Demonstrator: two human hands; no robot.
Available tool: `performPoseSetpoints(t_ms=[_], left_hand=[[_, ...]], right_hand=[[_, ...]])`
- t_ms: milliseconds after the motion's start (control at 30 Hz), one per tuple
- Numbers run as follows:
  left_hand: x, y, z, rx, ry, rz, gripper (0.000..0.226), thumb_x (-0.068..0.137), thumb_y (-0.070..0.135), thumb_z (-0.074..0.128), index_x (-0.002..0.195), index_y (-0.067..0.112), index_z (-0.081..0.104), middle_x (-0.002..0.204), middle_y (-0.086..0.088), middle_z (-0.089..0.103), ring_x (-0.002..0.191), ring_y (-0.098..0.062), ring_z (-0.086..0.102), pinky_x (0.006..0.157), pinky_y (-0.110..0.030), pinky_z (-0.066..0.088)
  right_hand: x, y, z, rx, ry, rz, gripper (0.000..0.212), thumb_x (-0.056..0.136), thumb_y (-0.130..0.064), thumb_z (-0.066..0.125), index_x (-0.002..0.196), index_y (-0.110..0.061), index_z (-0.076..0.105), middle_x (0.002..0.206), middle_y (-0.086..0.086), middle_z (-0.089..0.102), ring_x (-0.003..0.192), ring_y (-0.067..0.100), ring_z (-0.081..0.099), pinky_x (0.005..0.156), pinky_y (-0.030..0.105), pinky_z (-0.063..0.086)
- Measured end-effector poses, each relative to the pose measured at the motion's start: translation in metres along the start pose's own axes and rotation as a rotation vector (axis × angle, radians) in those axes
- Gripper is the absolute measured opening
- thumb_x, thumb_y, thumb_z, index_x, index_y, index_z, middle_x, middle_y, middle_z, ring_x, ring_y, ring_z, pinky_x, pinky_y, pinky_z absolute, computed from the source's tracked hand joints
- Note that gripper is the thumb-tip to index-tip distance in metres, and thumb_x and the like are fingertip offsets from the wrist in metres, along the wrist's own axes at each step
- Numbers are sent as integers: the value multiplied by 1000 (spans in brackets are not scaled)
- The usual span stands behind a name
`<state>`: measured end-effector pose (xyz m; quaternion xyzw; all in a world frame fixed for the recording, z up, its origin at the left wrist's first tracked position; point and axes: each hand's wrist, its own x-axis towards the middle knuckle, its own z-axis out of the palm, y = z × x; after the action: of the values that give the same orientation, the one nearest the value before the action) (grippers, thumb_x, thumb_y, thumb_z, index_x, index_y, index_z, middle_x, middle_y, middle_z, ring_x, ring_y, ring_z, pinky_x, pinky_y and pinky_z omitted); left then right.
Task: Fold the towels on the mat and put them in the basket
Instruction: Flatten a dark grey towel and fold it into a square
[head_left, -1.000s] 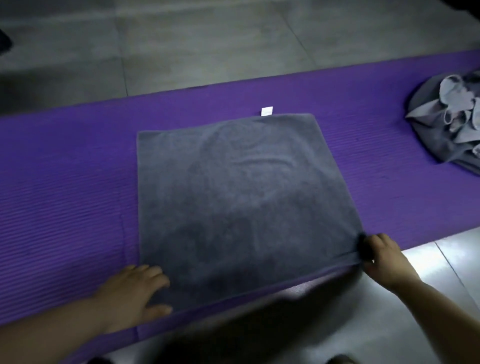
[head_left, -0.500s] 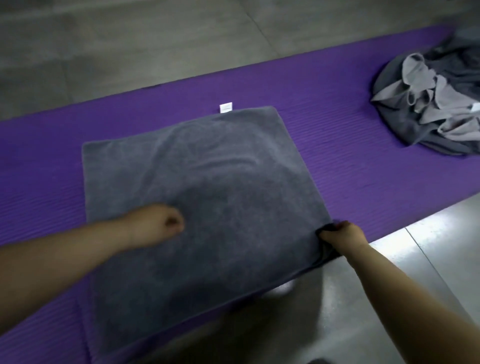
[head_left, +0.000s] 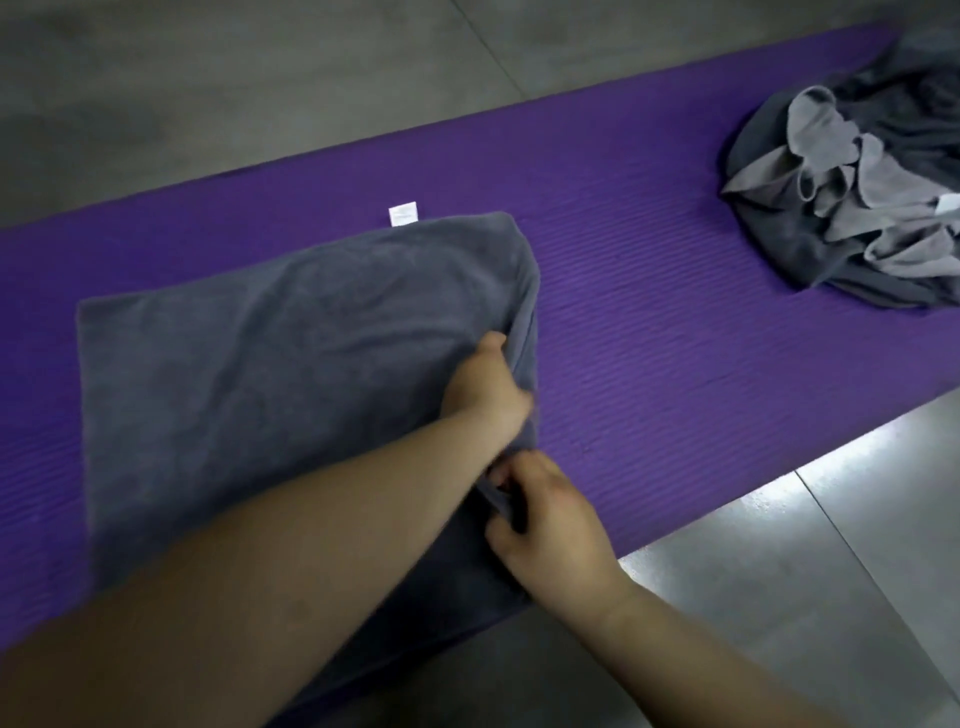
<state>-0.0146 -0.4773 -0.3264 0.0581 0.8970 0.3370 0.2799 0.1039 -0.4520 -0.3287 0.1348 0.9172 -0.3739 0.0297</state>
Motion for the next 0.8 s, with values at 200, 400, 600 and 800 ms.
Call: performPoseSetpoints(t_ms=[200,400,600,800], left_hand=[[-15,-100,-115,76,94,-81,57,80,10,65,132,7,40,129,-15,54,119,-29,51,92,-28,38],[-54,-215,-177,-262,-58,-369,54,80,-5,63,129,0,42,91,-10,60,79,-25,57,53,-18,49],[-31,-253,-190,-89,57,-111,66,79,24,69,135,10,38,124,-11,53,111,-26,54,89,-24,41],[8,-198,-169,400,135,418,78,83,43,58,146,25,15,153,2,11,140,-19,14,112,-31,11]], right_hand=[[10,-72,35,-330,-357,-427,40,68,-22,40,100,-18,65,90,-1,67,73,14,65,62,17,47],[12,-141,123,-453,-660,-618,28,66,-28,38,59,-20,65,55,-6,62,46,10,60,40,13,37],[5,-157,174,-691,-751,-504,22,78,-22,54,97,-13,63,94,6,65,84,22,63,62,27,39],[-25,-144,197,-590,-394,-349,31,30,-47,71,52,-28,63,50,-13,57,45,3,54,44,11,38]])
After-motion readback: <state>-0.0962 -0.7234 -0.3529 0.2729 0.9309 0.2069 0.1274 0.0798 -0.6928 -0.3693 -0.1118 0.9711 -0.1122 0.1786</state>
